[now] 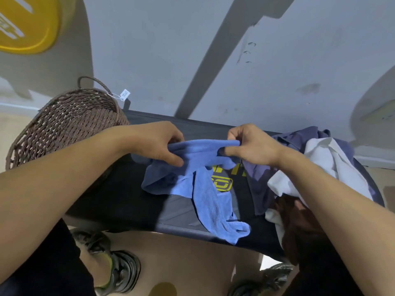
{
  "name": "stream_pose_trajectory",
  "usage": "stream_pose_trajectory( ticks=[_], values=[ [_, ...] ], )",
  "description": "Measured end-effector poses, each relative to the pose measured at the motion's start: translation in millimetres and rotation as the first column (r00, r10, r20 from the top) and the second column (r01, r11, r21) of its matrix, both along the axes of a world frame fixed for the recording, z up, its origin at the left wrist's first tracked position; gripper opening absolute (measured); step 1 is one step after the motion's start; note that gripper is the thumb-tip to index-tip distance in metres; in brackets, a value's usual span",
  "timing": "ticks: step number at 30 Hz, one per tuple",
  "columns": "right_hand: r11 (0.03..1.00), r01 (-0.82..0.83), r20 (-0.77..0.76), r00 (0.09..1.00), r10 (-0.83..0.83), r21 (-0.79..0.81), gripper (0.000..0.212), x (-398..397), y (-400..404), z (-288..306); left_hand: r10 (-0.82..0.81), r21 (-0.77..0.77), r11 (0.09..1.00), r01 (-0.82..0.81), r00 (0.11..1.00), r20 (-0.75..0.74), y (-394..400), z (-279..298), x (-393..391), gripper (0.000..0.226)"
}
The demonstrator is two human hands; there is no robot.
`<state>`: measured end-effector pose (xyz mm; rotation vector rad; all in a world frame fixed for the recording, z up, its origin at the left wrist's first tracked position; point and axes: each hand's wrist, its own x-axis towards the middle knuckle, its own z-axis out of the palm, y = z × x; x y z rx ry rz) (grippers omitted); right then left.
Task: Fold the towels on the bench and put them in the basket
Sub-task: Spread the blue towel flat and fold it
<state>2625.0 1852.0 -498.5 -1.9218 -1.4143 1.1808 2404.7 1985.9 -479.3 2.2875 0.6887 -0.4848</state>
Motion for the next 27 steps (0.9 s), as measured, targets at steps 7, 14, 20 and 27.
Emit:
stream_pose_trajectory(
  ticks=[7,14,20,27],
  values=[
    [0.979,0.038,-0.143,0.987,-0.068,-0.202,0.030,22.9,-1.5,1.5,-0.031,0.096,0.994,0.055,0.971,-0.237,22.1,0.8,-13.6,0.010],
    [0.933,0.273,-0.115,0.945,-0.305,-0.234,0.013,30.7,-0.6,-12.5,0.201,0.314,0.942,-0.119,0.950,-0.240,43.3,-20.9,-22.6,0.018],
    [0.909,0.359,0.090,0.933,-0.348,-0.210,0.019,21.5,2.5,-35.1,0.587,0.179,0.789,-0.588,0.807,0.063,47.6,-51.4,-17.9,0.039],
    [0.753,0.652,-0.224,0.723,-0.654,-0.090,0.025,19.1,9.0,-60.7,0.890,-0.302,0.451,-0.840,0.395,0.228,49.8,-77.5,-14.7,0.029]
  ],
)
